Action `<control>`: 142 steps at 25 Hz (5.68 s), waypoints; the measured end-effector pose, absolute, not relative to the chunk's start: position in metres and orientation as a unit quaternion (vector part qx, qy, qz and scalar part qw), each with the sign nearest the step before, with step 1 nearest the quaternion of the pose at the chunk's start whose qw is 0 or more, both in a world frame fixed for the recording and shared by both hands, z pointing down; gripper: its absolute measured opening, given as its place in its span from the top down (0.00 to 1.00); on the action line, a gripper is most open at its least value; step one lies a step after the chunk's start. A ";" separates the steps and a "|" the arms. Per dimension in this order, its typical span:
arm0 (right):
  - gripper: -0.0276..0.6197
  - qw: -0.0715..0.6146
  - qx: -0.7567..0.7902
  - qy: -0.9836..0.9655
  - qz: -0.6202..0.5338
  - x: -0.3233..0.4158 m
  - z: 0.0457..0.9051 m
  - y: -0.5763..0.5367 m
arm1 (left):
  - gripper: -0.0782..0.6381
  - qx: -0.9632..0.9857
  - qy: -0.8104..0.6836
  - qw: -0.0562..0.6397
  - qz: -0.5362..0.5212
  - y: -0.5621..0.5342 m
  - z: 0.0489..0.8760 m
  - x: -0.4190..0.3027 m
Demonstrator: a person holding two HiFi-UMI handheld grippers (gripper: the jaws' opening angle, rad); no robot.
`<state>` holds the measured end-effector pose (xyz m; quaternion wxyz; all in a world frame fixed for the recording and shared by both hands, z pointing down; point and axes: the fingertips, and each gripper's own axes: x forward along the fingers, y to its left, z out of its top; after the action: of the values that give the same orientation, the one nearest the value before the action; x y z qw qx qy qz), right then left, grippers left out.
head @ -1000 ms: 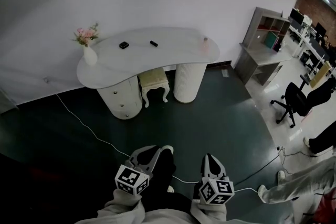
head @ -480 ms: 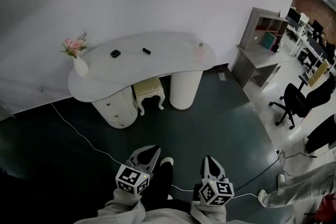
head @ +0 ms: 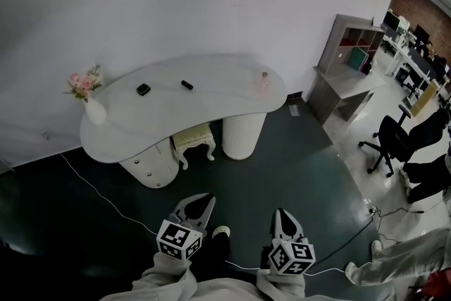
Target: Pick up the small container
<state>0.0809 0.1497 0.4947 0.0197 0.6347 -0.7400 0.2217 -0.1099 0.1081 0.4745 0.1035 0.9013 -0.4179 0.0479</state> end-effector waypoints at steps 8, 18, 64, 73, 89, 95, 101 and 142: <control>0.87 0.017 0.639 -0.738 0.216 0.082 0.489 0.082 | 0.86 0.907 -0.406 0.101 0.051 0.039 0.473 -0.104; 0.88 0.013 0.647 -0.732 0.213 0.077 0.496 0.013 | 0.86 0.915 -0.390 0.093 0.051 -0.033 0.478 -0.107; 0.88 0.038 0.618 -0.754 0.220 0.171 0.493 -0.219 | 0.86 0.901 -0.415 0.116 0.051 -0.251 0.484 -0.013; 0.87 0.039 0.609 -0.763 0.213 0.229 0.493 -0.292 | 0.86 0.895 -0.432 0.107 0.039 -0.320 0.482 0.040; 0.88 0.049 0.577 -0.786 0.215 0.264 0.506 -0.318 | 0.86 0.880 -0.459 0.109 0.045 -0.350 0.491 0.082; 0.88 0.046 0.582 -0.789 0.194 0.273 0.499 -0.328 | 0.86 0.883 -0.454 0.106 0.059 -0.348 0.489 0.088; 0.87 0.050 0.584 -0.788 0.187 0.284 0.497 -0.340 | 0.86 0.878 -0.461 0.111 0.069 -0.363 0.496 0.085; 0.87 0.138 0.507 -0.805 0.277 0.287 0.571 -0.445 | 0.55 0.837 -0.523 0.103 0.126 -0.522 0.590 0.137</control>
<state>0.2871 -0.4450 0.5713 0.1382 0.5068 -0.8045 0.2772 0.1373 -0.5224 0.5900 0.1026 0.8368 -0.5227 0.1264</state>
